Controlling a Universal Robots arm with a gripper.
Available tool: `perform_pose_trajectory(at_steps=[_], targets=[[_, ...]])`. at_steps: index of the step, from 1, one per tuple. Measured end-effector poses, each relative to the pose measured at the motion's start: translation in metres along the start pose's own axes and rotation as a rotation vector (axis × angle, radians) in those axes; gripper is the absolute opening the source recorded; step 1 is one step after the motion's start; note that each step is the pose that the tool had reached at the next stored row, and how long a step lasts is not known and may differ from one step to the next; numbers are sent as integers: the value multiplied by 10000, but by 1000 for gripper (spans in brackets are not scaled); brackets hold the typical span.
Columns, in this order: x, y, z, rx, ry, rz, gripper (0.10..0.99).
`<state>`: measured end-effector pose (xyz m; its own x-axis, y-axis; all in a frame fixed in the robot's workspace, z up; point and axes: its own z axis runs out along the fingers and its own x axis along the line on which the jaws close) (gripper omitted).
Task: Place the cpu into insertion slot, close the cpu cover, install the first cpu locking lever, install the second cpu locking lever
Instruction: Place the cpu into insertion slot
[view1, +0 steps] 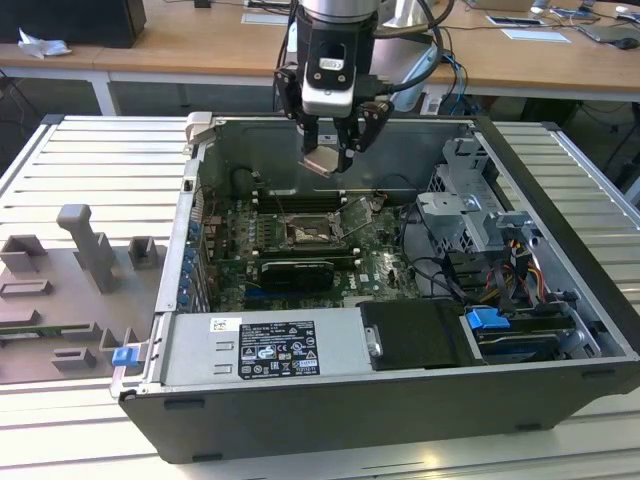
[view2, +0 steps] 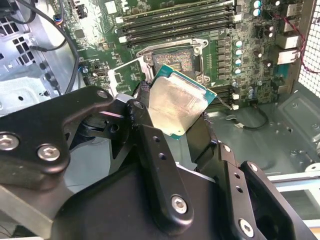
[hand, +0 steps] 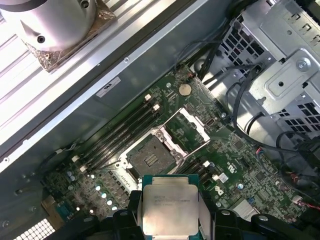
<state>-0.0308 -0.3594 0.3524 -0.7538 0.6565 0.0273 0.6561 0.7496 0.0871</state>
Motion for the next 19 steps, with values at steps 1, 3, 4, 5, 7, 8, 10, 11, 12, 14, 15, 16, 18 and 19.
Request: perform_pose_trajectory(at_steps=[1,3,4,5,7,8,10,11,12,14,15,16,18,19], targets=[[0,0,2,-1,-5,51,537],[0,0,6,-5,-19,209,537],[0,0,8,-7,-23,263,537],[0,0,9,-9,-28,315,537],[0,0,12,-11,-37,422,537],[0,0,13,-14,-42,477,537],[0,2,17,-18,-51,588,537],[0,2,19,-18,-57,654,537],[0,2,20,-18,-62,710,537],[0,2,23,-21,-73,827,537],[0,2,25,-22,-77,872,537],[-1,1,29,-26,-86,985,537],[-1,1,35,-30,-99,1126,537],[-1,0,38,-32,-104,1191,537]])
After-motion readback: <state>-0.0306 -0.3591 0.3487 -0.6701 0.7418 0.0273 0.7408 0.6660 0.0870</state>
